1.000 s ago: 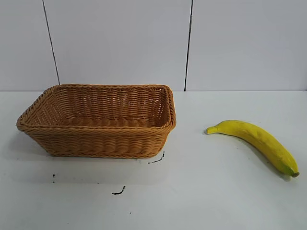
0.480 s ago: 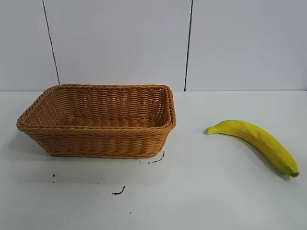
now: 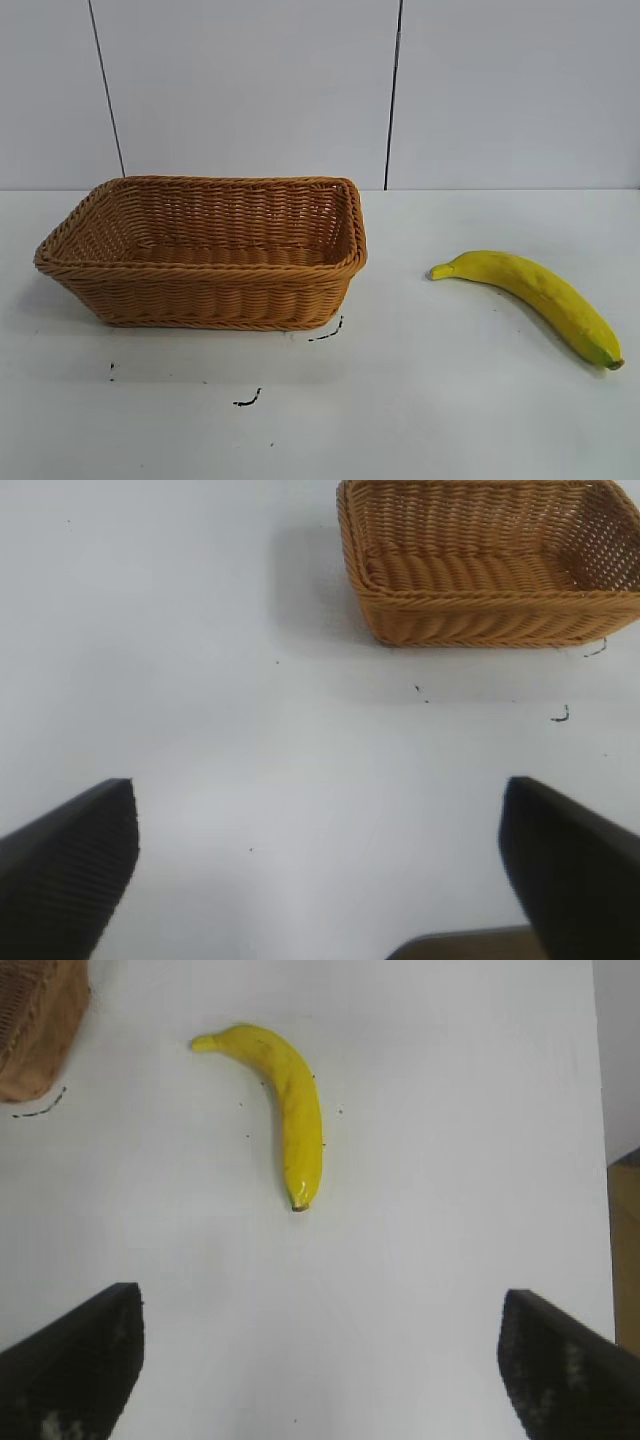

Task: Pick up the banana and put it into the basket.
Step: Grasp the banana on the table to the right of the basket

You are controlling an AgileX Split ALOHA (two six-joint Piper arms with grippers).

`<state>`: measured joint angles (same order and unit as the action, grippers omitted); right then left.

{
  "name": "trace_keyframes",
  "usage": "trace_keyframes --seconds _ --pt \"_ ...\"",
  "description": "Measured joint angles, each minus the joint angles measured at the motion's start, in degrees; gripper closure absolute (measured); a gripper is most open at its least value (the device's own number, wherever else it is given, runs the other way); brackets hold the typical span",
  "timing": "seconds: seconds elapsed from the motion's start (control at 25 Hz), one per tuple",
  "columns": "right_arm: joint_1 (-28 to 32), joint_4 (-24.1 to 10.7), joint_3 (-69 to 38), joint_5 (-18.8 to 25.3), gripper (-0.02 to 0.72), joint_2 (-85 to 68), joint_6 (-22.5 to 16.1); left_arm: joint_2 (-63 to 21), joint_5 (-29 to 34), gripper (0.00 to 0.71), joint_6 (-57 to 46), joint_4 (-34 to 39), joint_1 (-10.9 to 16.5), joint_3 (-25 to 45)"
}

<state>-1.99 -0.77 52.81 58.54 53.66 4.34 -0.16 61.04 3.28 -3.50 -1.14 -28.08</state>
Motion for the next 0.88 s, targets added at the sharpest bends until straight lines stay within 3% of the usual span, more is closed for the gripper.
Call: trace_keyframes --seconds 0.2,0.44,0.6,0.88 --pt "0.0 0.0 10.7 1.8 0.014 18.7 3.2 0.0 0.0 0.015 0.0 0.0 0.0 0.0" --pt "0.0 3.5 21.9 2.4 0.014 34.9 15.0 0.0 0.0 0.015 0.0 0.0 0.0 0.0" --pt "-0.1 5.5 26.1 1.3 0.014 41.6 20.4 0.0 0.0 0.015 0.0 0.0 0.0 0.0" --pt "-4.6 4.9 26.7 -3.5 0.014 49.1 21.9 0.0 0.0 0.015 0.0 0.0 0.0 0.0"
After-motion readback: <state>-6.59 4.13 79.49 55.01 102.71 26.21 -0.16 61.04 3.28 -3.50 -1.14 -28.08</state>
